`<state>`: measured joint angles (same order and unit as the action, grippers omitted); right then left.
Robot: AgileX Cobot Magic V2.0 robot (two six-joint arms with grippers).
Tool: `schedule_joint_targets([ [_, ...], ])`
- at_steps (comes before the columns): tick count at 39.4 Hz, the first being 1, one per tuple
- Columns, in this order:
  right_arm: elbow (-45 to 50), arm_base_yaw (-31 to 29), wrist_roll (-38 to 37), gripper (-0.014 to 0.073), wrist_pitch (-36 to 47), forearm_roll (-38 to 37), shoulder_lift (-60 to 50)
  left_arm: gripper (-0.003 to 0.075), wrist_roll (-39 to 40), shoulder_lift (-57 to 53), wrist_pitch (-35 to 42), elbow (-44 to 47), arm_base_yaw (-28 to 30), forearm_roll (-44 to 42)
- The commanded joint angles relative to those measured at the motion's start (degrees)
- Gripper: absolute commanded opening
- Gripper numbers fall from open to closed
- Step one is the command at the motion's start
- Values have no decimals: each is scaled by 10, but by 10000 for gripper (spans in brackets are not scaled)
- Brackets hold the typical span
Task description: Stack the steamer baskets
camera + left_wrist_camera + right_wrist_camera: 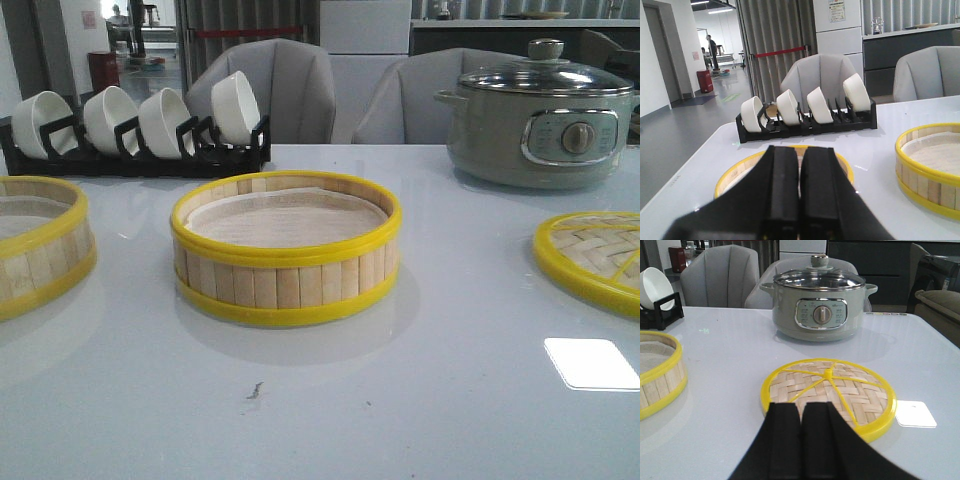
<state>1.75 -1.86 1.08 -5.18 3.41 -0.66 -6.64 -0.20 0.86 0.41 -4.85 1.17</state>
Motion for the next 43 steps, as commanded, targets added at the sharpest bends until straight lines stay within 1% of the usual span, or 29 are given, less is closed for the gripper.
schedule_joint_targets([
  [1,-9,0,0,51,52,-2,-11,87,2,-7,52,1,1,0],
  [5,-9,0,0,51,52,-2,-11,87,2,-7,52,1,1,2],
  [11,-9,0,0,51,52,-2,-11,87,4,-7,50,-6,1,47],
  [14,-9,0,0,51,52,-2,-11,87,6,6,26,-33,1,53],
  [18,-9,0,0,51,52,-2,-11,87,6,59,-58,-122,1,56],
  [21,-9,0,0,51,52,-2,-11,87,6,134,-134,-213,0,44],
  [24,-9,0,0,51,52,-2,-11,87,6,220,-217,-327,0,30],
  [26,-9,0,0,51,52,-2,-11,87,6,285,-262,-406,0,24],
  [27,-9,0,0,51,52,-2,-11,87,6,310,-281,-426,0,22],
  [28,-9,0,0,51,52,-2,-11,87,6,341,-309,-473,0,19],
  [30,-9,0,0,51,52,-2,-11,87,6,393,-343,-535,0,16],
  [33,-9,0,0,51,52,-2,-11,87,6,465,-377,-613,0,14],
  [37,-9,0,0,51,52,-2,-11,87,6,538,-396,-680,0,14],
  [43,-9,0,0,51,52,-2,-11,87,6,592,-398,-712,0,14],
])
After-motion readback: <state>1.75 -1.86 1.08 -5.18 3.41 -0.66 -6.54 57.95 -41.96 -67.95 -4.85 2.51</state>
